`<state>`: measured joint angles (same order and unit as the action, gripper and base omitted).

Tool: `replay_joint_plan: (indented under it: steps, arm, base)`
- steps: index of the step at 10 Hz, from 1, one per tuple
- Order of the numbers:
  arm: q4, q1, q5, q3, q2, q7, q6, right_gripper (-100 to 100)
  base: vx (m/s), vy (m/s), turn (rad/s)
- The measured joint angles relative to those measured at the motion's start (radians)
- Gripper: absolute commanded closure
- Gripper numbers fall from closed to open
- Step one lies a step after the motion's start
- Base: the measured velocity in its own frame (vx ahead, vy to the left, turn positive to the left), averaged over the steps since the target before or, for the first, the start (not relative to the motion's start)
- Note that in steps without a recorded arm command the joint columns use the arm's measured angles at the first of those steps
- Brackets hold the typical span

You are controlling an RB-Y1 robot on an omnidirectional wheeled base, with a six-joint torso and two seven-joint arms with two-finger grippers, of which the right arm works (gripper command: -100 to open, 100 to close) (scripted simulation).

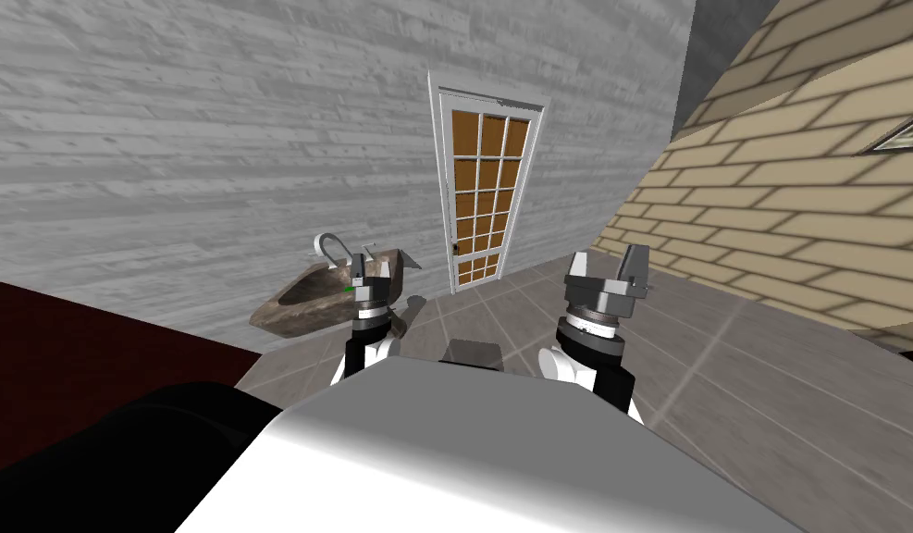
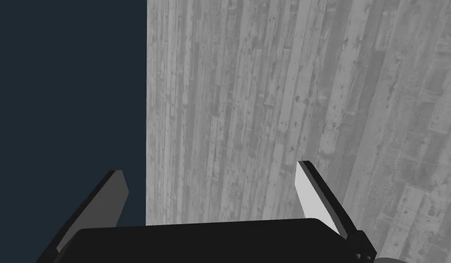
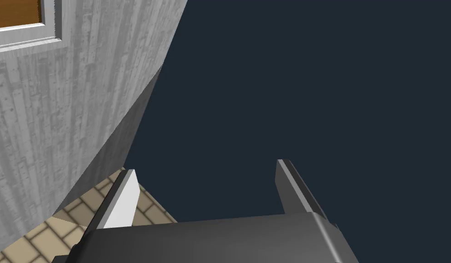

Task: Pull the door open

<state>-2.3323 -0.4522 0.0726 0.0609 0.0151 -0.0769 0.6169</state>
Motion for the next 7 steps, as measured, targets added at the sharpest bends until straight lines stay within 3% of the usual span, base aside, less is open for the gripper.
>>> replay_joint_plan:
  steps: [7]
  arm:
    - [0.149,0.033,-0.057,-0.051,-0.045,-0.105,0.03,-100]
  base:
    - [0.126,0.031,0.09]
